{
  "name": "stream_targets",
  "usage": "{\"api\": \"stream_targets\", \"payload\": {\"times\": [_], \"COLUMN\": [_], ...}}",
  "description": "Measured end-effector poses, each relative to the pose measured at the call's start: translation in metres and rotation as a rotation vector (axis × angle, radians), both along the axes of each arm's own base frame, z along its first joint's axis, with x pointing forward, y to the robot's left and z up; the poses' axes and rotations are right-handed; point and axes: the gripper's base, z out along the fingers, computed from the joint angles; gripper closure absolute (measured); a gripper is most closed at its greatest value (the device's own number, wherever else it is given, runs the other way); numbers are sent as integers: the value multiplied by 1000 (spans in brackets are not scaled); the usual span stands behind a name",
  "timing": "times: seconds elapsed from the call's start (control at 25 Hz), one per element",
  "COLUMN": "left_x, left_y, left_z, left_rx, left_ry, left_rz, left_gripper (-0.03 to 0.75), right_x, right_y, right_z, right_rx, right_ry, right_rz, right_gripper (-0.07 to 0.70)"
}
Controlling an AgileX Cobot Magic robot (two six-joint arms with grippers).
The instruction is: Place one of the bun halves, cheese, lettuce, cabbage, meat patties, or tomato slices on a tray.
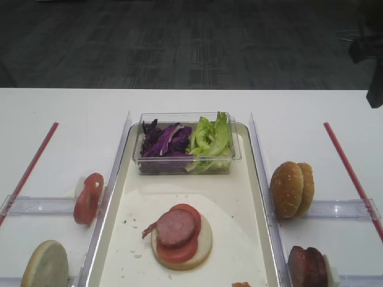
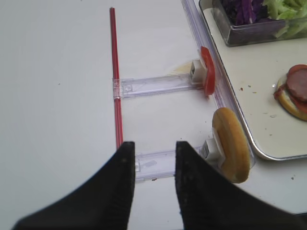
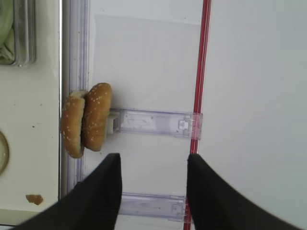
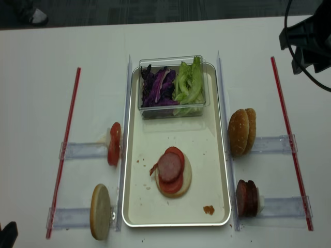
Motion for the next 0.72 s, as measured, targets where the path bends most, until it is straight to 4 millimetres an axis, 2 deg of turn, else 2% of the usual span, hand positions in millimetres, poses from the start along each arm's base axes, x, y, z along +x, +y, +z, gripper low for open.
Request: {"api": "stream_targets", "payload": {"times": [0.2, 0.72], "left_x": [0, 0], "left_y": [0, 0], "left_z": [0, 0], "left_rx": [0, 0], "left_ry": [0, 0], "left_rz": [0, 0], "left_gripper": [519, 519], "right_x": [-37, -140], "right_y": [-3, -12], "right_z": [9, 2], "right_rx": [3, 4], "right_ry": [-44, -153], "right_rz": [4, 27], "right_gripper": [283, 287]}}
